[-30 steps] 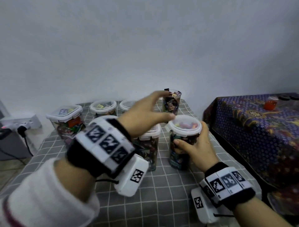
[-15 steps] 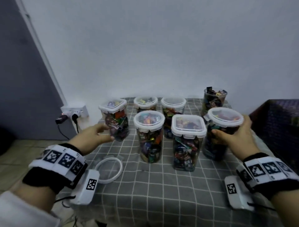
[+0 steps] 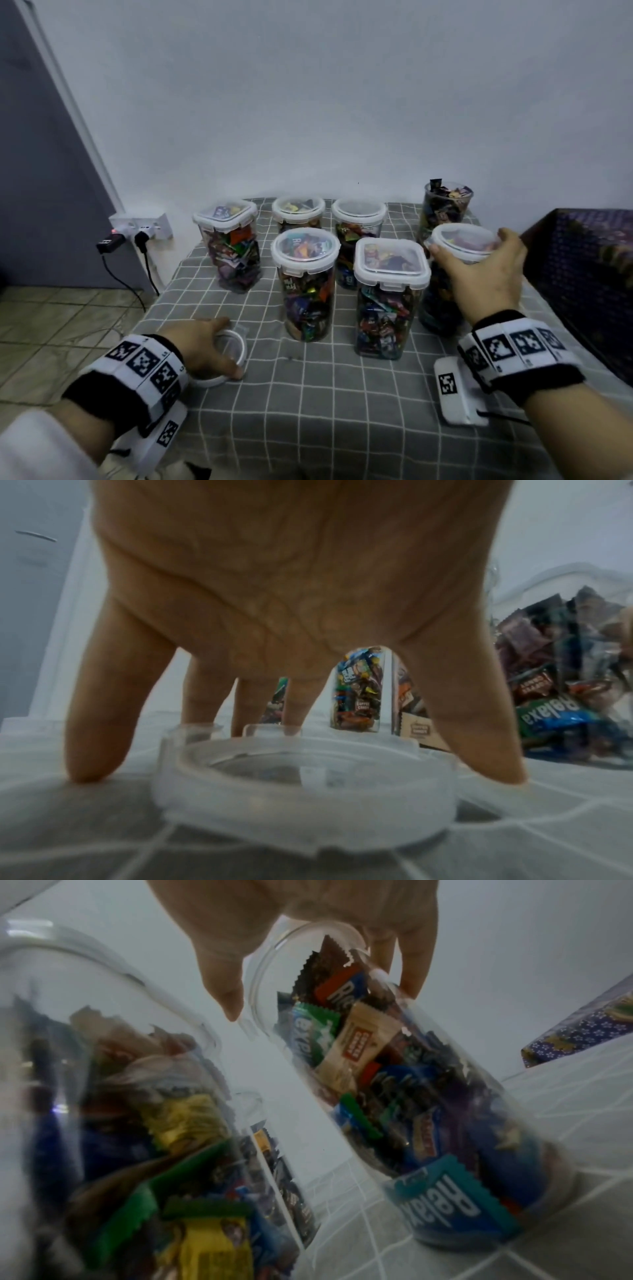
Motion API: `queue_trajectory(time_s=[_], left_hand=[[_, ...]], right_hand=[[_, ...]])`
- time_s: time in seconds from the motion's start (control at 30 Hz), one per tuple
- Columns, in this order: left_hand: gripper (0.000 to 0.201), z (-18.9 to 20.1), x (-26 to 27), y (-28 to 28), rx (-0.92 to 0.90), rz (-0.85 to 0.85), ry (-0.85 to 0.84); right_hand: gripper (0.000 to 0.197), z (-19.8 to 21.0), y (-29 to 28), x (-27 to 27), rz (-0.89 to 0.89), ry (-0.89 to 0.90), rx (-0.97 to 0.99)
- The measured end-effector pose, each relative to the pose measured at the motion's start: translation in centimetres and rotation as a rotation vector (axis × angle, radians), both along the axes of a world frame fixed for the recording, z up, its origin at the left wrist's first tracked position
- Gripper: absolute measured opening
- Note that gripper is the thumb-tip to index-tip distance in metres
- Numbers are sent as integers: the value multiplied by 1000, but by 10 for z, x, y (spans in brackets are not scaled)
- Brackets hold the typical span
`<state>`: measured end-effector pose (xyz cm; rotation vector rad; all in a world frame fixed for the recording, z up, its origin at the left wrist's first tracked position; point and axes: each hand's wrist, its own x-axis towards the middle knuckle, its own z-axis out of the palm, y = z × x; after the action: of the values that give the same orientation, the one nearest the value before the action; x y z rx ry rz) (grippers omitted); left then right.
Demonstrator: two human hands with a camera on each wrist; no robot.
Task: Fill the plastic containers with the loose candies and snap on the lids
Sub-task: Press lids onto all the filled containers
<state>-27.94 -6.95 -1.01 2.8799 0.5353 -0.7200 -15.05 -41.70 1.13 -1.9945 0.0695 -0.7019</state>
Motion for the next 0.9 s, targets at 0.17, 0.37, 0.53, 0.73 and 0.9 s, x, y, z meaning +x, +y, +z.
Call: queue_trajectory(time_s=[0.17,0.37,0.53,0.73,0.9], left_hand=[[105,-2,2,-4,71,-42,-17],[106,33,-3,-1,-85,69,-254],[122,95,-13,-8,-304,79,-680],[120,141,-3,-52,-617,-151,-975],[106,148,21,-101,-698,-341,-994]], right_hand=[[93,2,7,3,-47,7,-8],[90,3,7,-1,-75,18,-19],[87,10,4,-6,-10,46,-69],[66,49,10,-35,78,-192,-139],[47,101,31,-53,632,-80,108]])
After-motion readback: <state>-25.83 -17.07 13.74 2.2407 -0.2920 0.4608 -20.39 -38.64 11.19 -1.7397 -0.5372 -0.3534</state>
